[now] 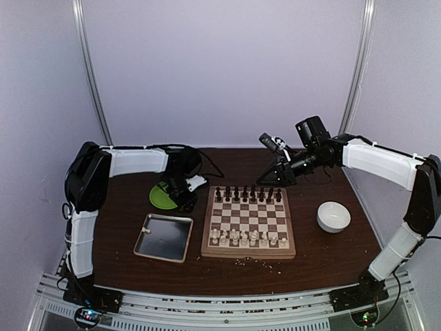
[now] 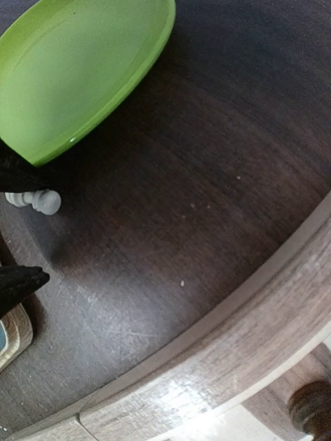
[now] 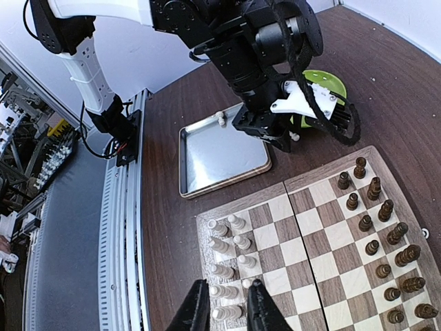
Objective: Set up the chess pieces on the board
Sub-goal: Pick up the pawn from the center of the board.
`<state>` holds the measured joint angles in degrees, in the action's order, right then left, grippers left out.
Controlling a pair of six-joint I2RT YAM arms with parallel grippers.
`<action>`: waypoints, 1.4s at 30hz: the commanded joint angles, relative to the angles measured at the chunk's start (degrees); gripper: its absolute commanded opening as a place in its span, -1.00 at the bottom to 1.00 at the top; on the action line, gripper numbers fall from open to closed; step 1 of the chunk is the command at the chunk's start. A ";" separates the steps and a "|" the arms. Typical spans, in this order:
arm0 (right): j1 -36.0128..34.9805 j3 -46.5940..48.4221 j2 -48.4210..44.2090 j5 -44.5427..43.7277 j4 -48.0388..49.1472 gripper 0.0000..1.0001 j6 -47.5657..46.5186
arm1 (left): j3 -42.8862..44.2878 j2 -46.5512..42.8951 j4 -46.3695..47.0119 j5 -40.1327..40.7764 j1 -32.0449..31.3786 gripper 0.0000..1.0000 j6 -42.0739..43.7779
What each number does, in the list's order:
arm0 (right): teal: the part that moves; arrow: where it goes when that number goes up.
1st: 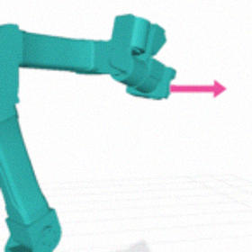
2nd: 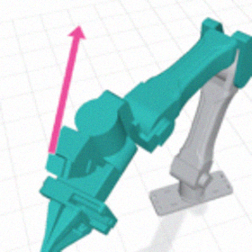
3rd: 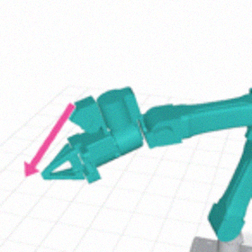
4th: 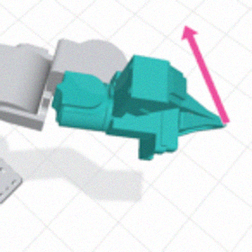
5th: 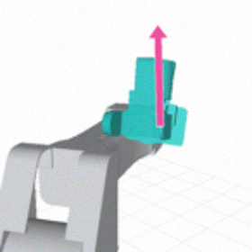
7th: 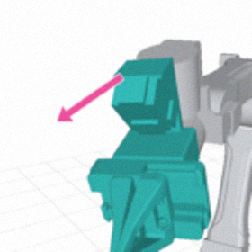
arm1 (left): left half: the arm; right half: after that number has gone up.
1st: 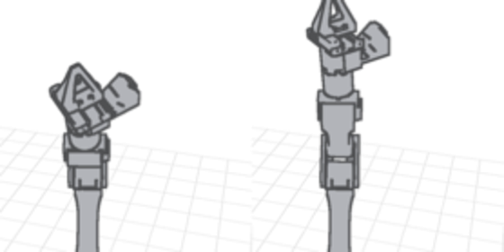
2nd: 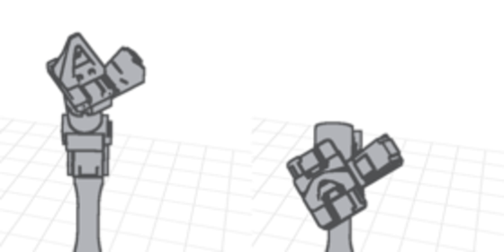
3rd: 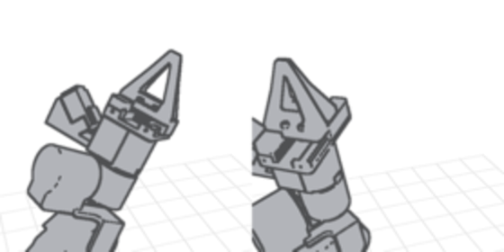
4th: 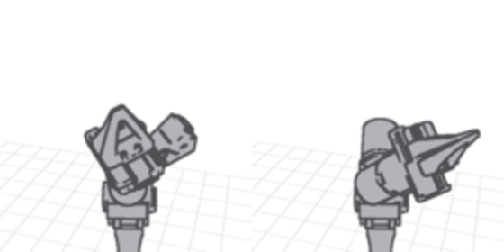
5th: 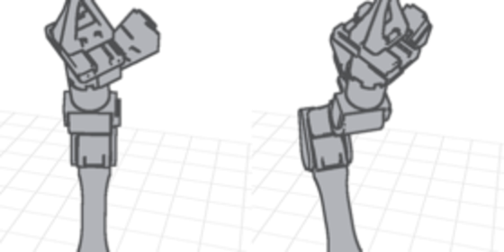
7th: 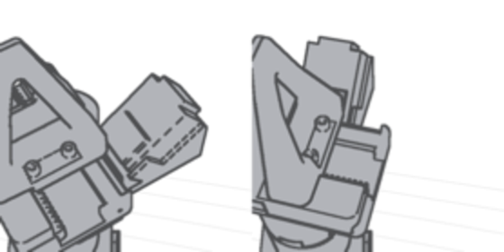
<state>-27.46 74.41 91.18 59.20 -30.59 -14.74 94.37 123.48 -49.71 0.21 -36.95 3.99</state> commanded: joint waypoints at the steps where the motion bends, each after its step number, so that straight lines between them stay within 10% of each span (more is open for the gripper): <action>1: 0.57 0.11 0.24 1.09 -0.54 -0.61 0.20 | -1.58 -0.48 -1.09 1.65 -0.14 -0.23 0.09; 42: 0.92 0.11 1.01 1.64 -1.00 -0.61 -0.24 | -5.69 -3.86 2.77 4.35 -0.14 -0.18 6.49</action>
<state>-27.00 74.41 91.72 59.83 -30.70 -14.76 86.98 119.57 -49.32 5.13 -36.97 8.56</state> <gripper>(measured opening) 0.194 0.409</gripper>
